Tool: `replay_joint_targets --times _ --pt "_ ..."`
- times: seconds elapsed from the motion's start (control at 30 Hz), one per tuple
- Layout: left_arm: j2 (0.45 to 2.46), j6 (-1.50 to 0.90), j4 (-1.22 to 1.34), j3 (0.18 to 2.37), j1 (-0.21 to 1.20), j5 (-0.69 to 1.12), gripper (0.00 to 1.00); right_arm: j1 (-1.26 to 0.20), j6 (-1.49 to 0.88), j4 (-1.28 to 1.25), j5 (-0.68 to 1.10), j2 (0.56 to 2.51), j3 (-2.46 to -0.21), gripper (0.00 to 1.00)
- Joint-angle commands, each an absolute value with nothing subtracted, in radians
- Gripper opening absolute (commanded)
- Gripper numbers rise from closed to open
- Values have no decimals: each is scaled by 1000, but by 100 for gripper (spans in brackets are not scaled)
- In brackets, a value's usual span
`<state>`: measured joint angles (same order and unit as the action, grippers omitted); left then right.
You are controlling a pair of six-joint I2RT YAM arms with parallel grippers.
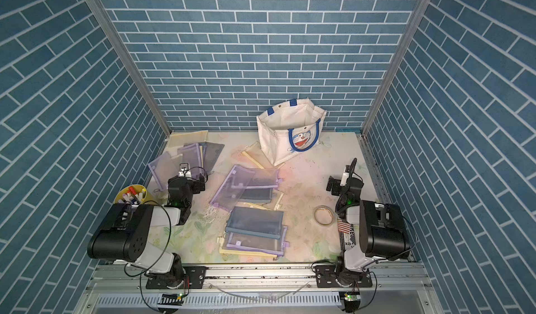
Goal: Put the pencil pouch into the canvas bag
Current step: Pick up the pencil pouch.
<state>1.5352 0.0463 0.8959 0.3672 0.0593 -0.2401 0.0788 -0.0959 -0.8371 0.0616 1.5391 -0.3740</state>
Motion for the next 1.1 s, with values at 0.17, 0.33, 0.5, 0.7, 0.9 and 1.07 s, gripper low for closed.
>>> replay_joint_targets --times 0.17,0.33,0.5,0.7,0.9,1.07 --pt "1532 57 907 370 63 -230 99 74 -51 -845 69 1538 -400 99" --pt "1532 57 907 370 64 -231 99 74 -51 -845 69 1540 -400 99" --pt "1532 56 907 371 63 -231 99 74 -52 -845 69 1539 -400 99" --pt "1533 57 907 370 63 -230 99 74 -52 -845 69 1538 -402 99" --pt "1532 56 907 371 63 -232 99 75 -52 -844 69 1540 -402 99" --pt "1455 58 864 365 66 -242 99 74 -91 -736 -53 1434 -410 99"
